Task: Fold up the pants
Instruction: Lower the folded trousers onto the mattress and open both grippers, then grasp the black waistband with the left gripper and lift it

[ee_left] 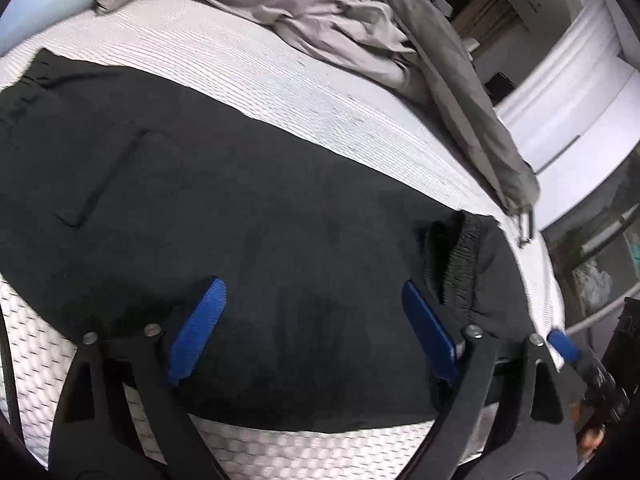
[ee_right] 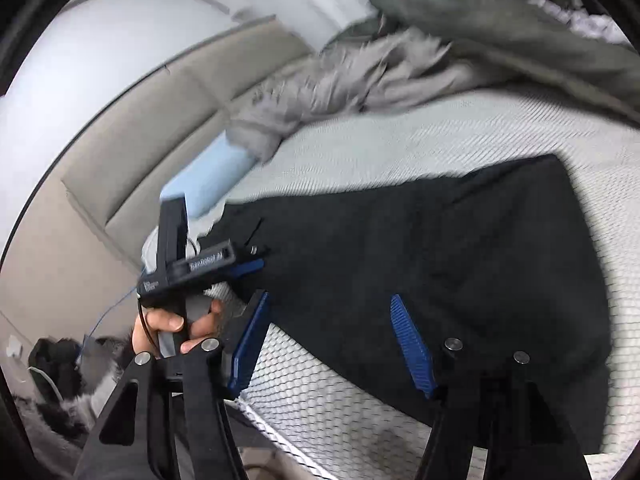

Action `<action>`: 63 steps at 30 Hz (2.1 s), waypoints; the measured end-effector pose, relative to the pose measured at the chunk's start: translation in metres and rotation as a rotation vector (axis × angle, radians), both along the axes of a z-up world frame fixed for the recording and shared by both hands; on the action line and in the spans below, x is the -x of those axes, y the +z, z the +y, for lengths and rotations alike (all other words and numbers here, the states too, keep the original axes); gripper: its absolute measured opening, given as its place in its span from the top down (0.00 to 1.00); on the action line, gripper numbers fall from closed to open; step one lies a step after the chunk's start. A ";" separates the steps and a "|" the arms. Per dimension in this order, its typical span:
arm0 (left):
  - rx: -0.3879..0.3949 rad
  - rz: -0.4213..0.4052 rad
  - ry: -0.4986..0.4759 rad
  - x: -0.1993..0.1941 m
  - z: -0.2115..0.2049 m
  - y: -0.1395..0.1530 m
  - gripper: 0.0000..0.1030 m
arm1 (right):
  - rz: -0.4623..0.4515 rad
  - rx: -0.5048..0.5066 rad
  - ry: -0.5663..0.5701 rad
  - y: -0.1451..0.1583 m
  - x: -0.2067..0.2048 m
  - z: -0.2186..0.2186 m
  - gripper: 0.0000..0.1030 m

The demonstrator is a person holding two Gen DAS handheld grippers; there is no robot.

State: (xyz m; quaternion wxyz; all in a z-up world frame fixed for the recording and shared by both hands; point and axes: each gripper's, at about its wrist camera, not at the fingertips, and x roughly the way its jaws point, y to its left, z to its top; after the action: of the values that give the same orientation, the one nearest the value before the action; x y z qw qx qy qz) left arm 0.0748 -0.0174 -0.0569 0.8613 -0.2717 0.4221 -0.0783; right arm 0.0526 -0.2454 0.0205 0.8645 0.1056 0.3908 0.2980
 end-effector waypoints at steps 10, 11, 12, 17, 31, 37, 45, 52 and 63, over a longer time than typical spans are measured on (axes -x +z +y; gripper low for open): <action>0.108 0.077 -0.327 -0.032 -0.086 -0.024 0.41 | 0.092 0.483 -0.301 -0.075 -0.026 -0.060 0.43; 0.100 0.074 -0.333 -0.034 -0.089 -0.024 0.41 | 0.070 0.496 -0.297 -0.074 -0.026 -0.059 0.43; 0.095 0.076 -0.344 -0.036 -0.093 -0.024 0.41 | 0.061 0.502 -0.294 -0.072 -0.024 -0.058 0.43; 0.086 0.074 -0.358 -0.054 -0.110 -0.024 0.41 | 0.067 0.464 -0.297 -0.072 -0.020 -0.070 0.43; 0.074 -0.085 -0.162 -0.030 -0.068 0.030 0.93 | -0.012 0.351 -0.305 -0.052 -0.006 -0.063 0.40; -0.104 -0.011 -0.077 -0.025 -0.012 0.013 0.90 | 0.057 0.357 -0.290 -0.062 -0.018 -0.053 0.40; -0.058 0.006 -0.124 -0.016 0.017 -0.001 0.84 | 0.148 0.225 -0.287 -0.066 -0.008 -0.079 0.40; 0.153 0.076 -0.138 -0.037 0.028 -0.024 0.78 | 0.195 0.127 -0.302 -0.068 -0.003 -0.098 0.40; 0.055 -0.015 -0.052 -0.032 0.018 -0.007 0.91 | 0.184 0.154 -0.287 -0.072 -0.015 -0.070 0.40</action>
State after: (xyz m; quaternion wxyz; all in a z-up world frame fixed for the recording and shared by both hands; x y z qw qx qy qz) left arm 0.1066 0.0003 -0.0642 0.8543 -0.2839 0.4201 -0.1142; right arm 0.0680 -0.3154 -0.0516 0.8644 0.1205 0.4706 0.1298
